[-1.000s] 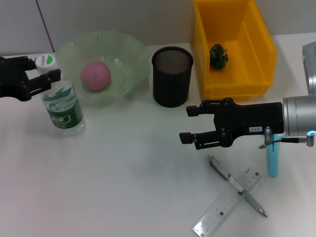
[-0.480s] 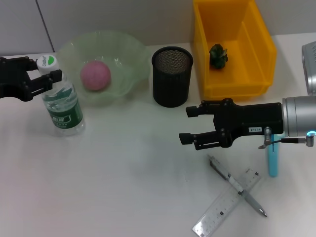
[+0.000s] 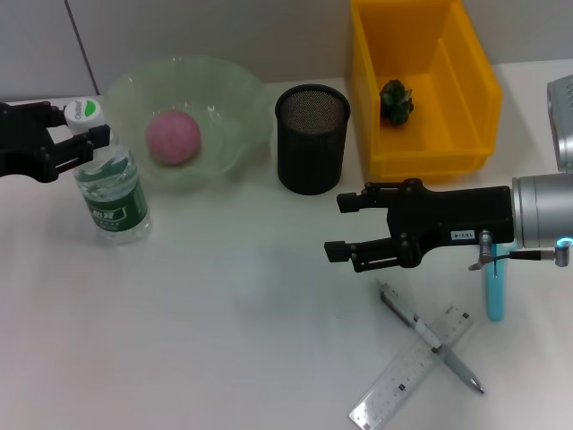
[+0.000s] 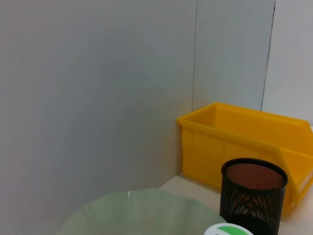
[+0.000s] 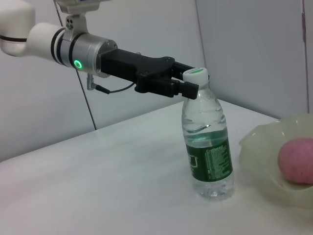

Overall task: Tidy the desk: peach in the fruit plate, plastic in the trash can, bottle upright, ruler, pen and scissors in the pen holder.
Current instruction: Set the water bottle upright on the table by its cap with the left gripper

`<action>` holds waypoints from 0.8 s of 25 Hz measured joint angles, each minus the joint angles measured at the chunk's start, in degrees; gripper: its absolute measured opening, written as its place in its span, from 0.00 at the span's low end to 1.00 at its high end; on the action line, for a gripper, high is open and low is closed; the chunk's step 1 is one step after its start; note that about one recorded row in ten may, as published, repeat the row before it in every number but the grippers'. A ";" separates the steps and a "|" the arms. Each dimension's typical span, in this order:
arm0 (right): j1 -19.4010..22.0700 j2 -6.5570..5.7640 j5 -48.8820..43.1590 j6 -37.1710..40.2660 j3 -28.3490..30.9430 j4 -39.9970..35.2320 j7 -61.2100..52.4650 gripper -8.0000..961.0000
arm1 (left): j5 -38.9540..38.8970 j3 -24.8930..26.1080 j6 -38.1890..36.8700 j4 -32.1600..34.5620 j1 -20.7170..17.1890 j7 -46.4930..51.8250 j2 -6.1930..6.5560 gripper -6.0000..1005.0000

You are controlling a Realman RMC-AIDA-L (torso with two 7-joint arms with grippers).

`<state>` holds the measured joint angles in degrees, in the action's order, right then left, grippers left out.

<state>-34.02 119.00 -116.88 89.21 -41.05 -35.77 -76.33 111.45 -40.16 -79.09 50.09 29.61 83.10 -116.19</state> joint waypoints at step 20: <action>0.09 -0.08 0.05 0.53 0.00 -0.15 -0.67 0.84 | 0.05 -0.09 0.07 -0.19 -0.15 -0.40 -0.09 0.47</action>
<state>-33.92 118.92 -116.83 89.74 -41.05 -35.92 -77.00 111.49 -40.25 -79.02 49.90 29.46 82.70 -116.28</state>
